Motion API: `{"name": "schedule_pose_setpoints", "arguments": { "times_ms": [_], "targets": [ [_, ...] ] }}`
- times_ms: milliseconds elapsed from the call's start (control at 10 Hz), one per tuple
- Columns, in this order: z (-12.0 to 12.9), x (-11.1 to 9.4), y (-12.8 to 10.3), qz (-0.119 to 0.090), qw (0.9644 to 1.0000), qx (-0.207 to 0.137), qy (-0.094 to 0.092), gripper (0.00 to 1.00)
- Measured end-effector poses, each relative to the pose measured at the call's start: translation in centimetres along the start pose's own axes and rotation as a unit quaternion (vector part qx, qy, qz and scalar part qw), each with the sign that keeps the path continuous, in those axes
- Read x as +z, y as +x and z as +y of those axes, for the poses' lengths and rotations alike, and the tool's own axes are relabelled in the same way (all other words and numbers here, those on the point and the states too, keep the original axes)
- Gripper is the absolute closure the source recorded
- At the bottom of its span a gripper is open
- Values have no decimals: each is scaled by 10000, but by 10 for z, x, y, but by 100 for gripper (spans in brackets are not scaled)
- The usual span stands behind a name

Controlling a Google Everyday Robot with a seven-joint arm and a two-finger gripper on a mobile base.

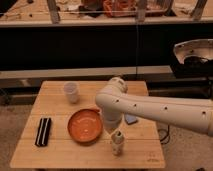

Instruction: Knock the bottle over

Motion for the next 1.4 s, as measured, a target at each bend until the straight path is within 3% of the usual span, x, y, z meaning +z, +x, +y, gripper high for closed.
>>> {"name": "schedule_pose_setpoints", "arguments": {
  "times_ms": [1400],
  "targets": [
    [6, -4, 5, -101, 9999, 42, -15, 100]
  ]
}}
